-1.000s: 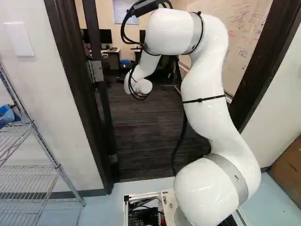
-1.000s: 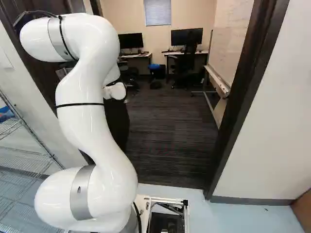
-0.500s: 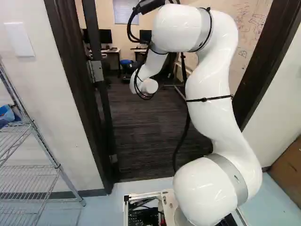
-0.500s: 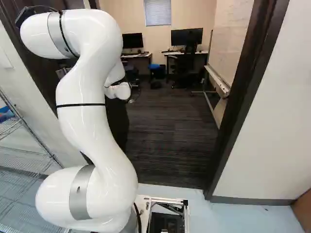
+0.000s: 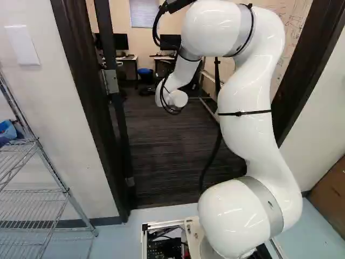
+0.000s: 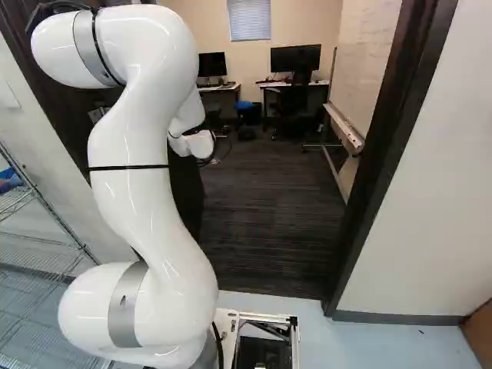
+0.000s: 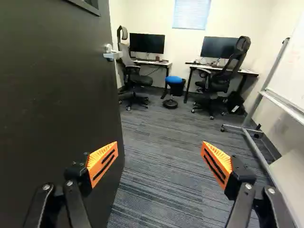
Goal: Open the door and move inside
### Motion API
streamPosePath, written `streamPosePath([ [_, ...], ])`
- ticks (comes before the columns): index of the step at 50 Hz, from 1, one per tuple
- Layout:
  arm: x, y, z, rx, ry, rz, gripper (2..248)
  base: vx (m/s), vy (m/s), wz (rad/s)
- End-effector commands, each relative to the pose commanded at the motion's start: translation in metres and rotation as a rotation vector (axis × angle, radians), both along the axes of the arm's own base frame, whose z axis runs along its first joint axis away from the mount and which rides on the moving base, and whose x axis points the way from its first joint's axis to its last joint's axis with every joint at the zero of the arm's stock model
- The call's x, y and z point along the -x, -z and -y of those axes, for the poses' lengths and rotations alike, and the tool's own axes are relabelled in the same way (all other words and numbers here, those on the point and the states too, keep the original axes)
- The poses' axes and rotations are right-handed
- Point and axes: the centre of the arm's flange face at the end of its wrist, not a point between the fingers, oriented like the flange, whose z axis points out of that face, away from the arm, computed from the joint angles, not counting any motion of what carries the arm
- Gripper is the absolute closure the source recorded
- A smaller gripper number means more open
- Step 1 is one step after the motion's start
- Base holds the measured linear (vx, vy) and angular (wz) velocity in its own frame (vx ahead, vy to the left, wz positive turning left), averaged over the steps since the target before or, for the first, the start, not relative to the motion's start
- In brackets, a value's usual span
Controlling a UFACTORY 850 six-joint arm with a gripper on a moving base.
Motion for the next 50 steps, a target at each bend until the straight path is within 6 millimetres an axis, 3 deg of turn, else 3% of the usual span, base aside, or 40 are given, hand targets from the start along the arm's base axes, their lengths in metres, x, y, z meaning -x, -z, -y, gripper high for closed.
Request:
streamPosePath([
  [50,0.052,-0.007,0.081,-0.007,0.146,-0.037,3,0.000,0.000,0.000],
])
